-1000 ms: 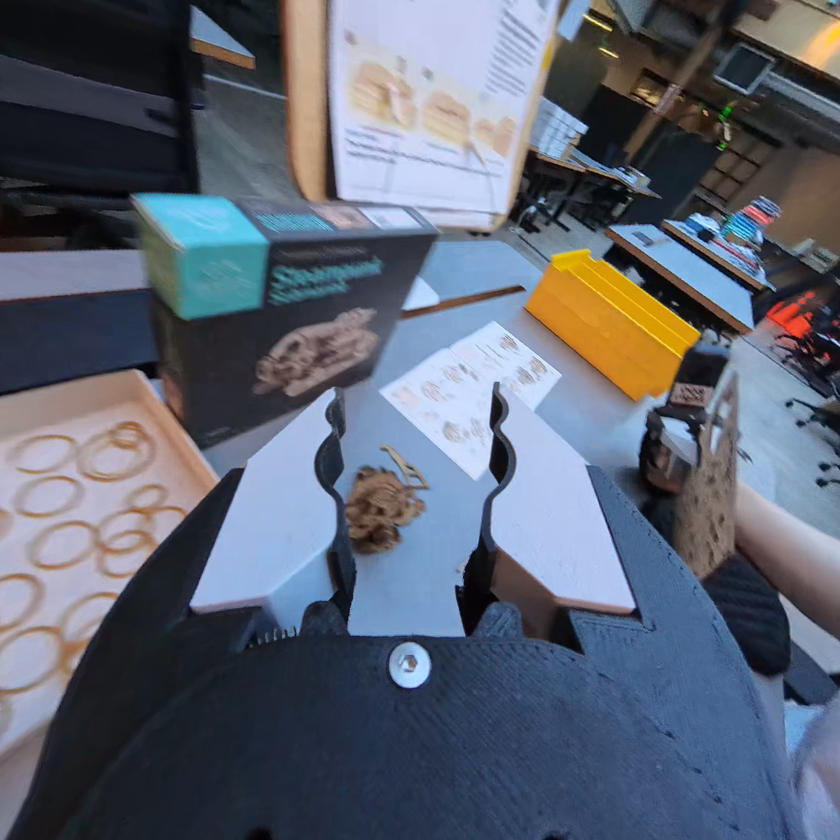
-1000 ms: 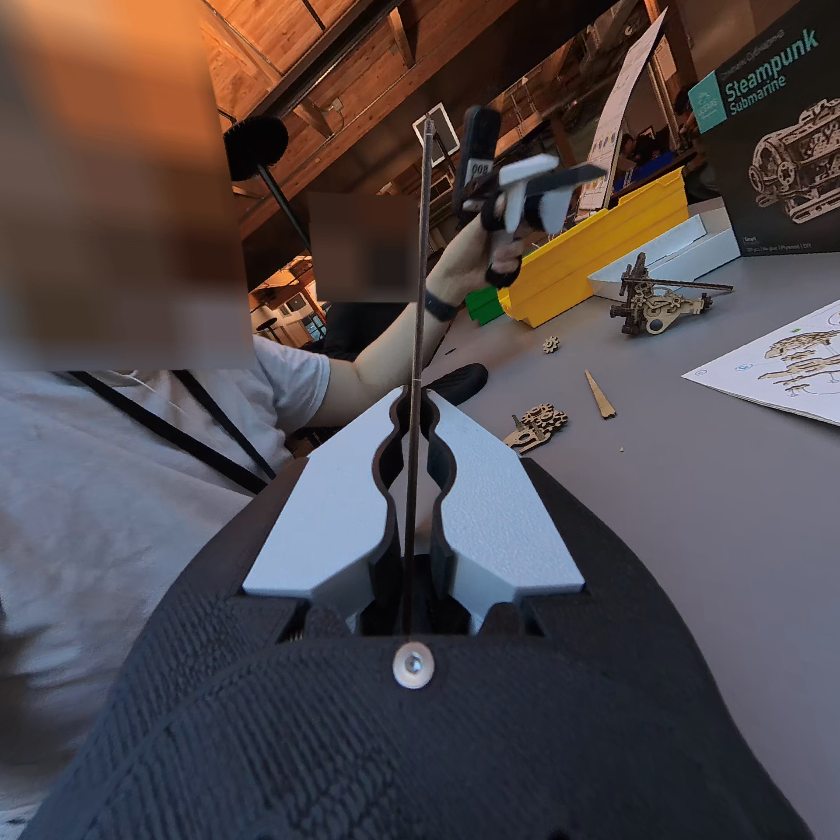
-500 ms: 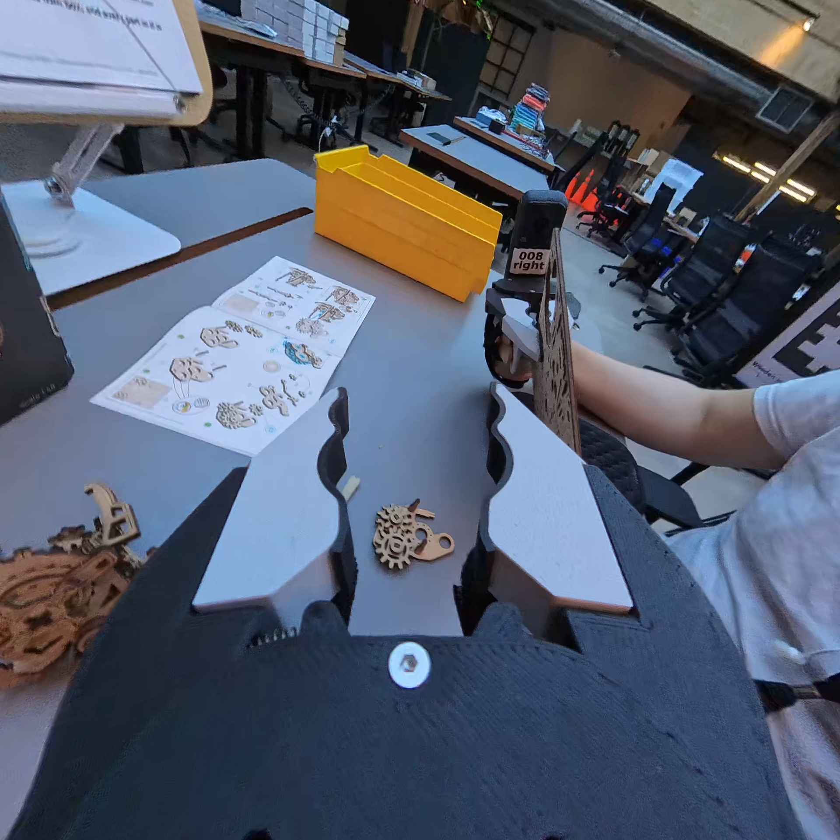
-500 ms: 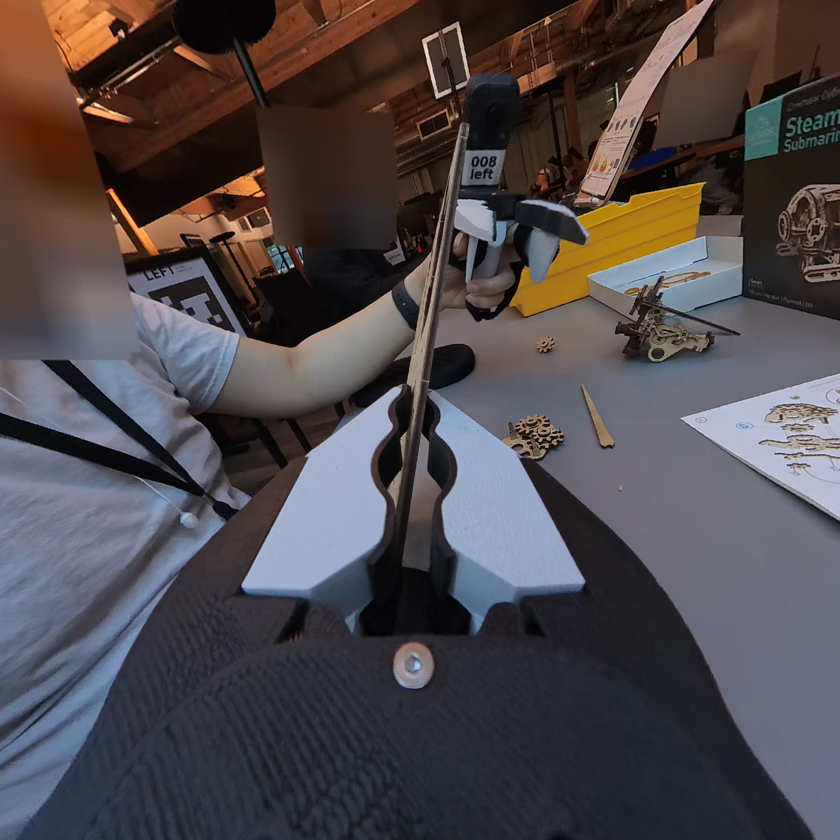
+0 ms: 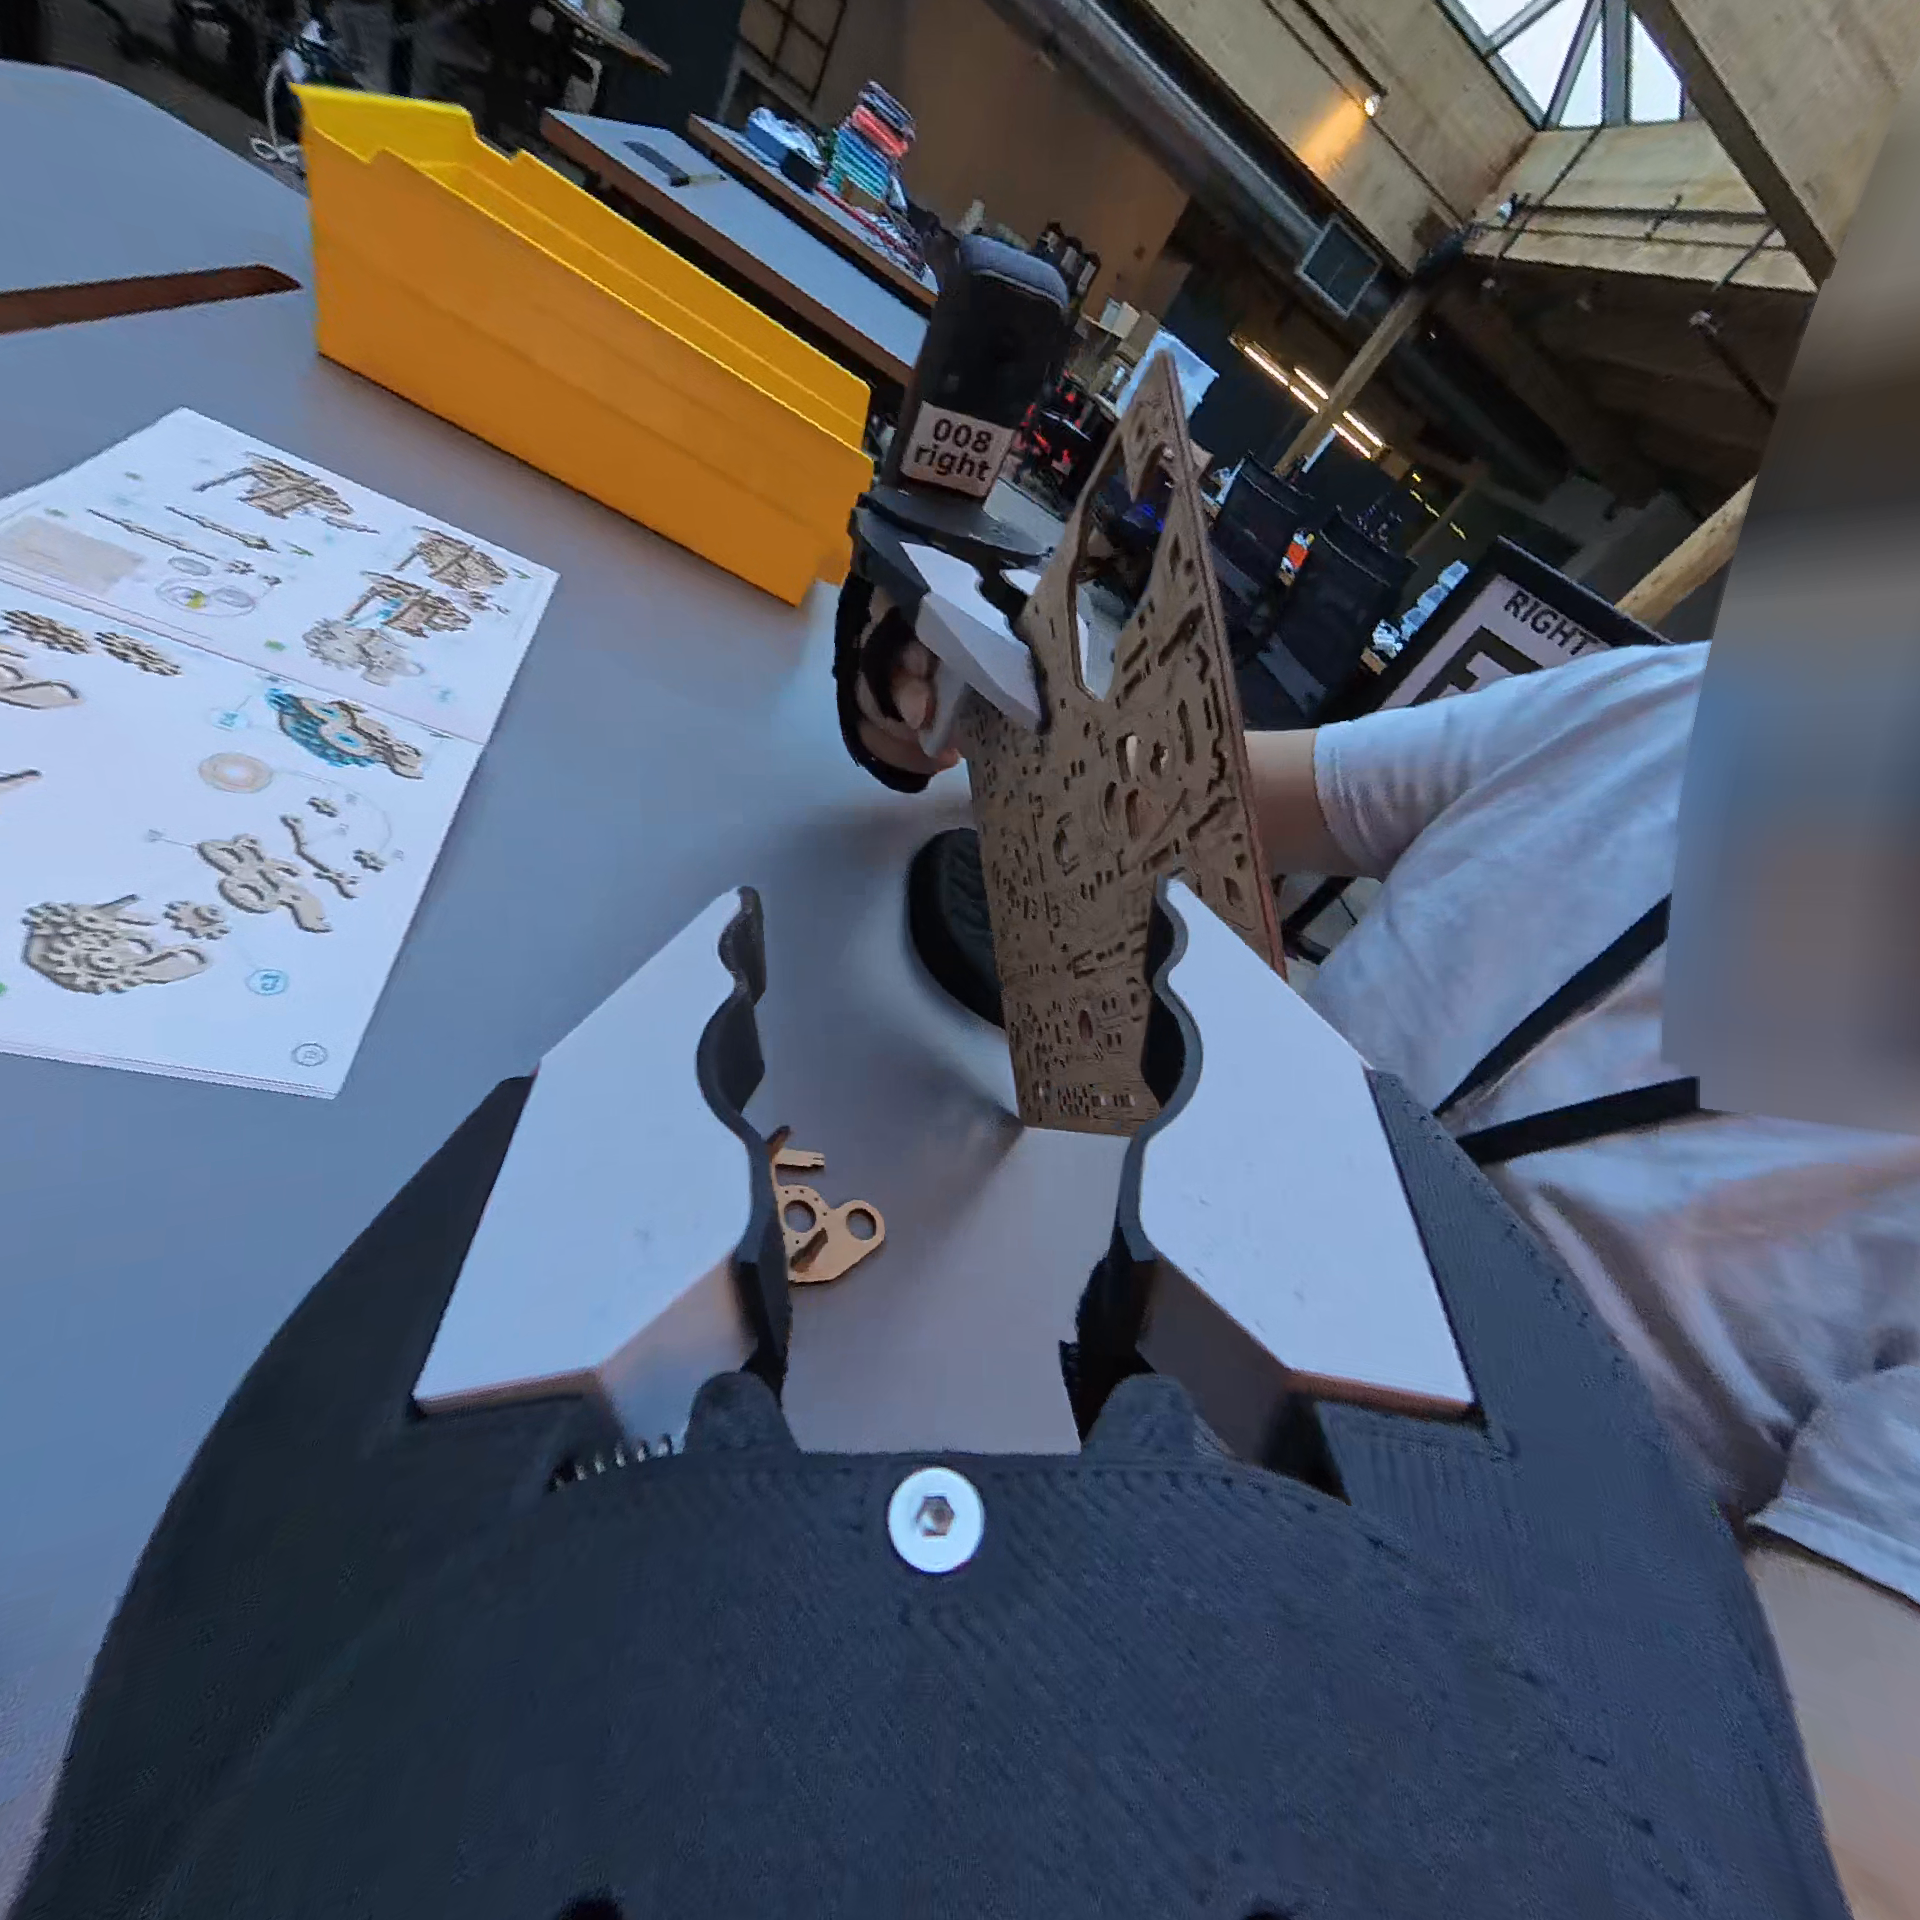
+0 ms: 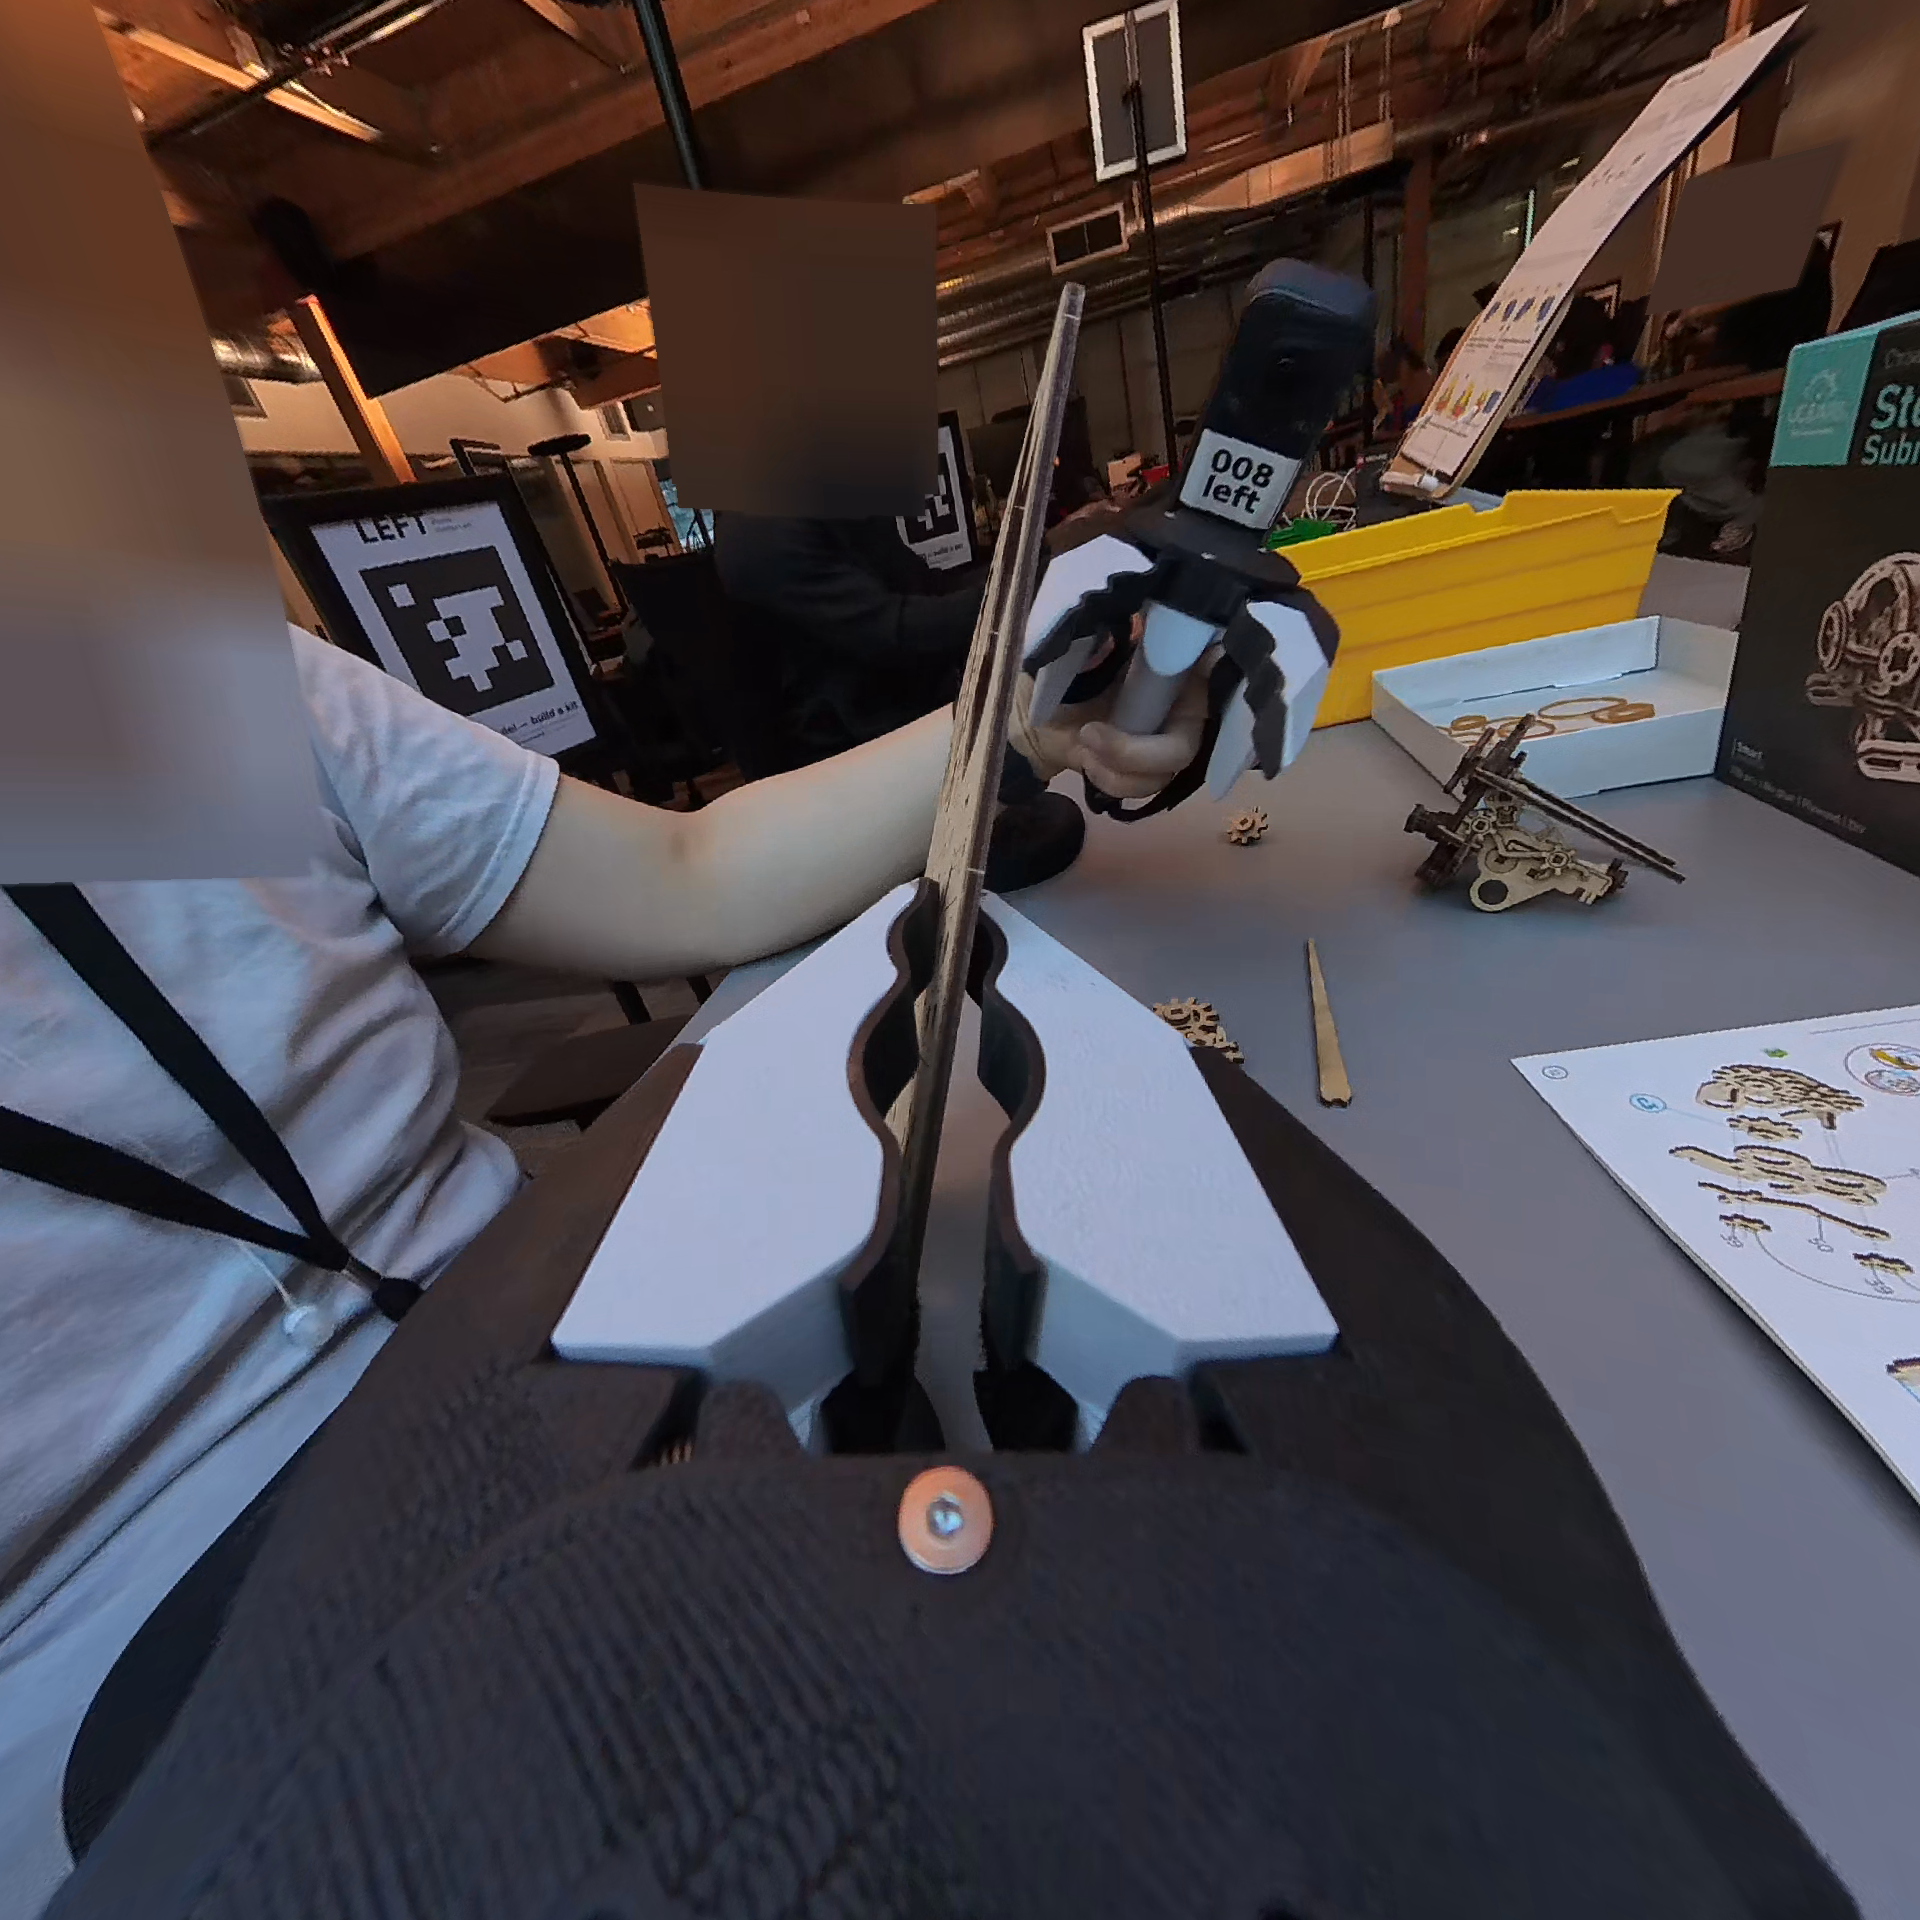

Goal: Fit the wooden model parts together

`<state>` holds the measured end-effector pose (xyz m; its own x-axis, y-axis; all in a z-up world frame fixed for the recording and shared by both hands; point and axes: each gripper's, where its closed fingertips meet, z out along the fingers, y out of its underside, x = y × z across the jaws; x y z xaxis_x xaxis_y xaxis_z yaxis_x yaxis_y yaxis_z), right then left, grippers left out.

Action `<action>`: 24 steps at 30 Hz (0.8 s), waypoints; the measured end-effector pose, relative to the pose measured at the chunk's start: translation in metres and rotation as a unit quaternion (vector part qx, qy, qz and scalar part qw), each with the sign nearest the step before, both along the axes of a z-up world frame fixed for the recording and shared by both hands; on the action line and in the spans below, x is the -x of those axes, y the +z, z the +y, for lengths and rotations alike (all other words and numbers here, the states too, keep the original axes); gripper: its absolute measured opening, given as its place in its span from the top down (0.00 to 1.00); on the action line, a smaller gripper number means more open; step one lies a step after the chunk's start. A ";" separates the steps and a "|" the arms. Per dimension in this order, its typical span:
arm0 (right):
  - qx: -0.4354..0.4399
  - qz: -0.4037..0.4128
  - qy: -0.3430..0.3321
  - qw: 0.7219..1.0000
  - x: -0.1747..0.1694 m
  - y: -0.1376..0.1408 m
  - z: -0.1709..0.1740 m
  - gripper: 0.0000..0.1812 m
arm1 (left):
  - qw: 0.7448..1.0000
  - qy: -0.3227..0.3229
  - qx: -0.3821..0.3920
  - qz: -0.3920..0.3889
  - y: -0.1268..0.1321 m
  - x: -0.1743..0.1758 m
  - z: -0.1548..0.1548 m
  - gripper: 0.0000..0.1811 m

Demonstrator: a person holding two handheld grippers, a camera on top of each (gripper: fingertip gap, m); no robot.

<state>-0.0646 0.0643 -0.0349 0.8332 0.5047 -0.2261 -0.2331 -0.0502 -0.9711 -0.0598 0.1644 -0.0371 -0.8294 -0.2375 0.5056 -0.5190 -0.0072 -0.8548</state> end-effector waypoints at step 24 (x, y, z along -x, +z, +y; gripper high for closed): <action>0.023 0.024 -0.098 0.995 -0.033 -0.014 -0.006 0.97 | 0.996 -0.087 0.001 0.030 -0.018 0.022 -0.021 0.84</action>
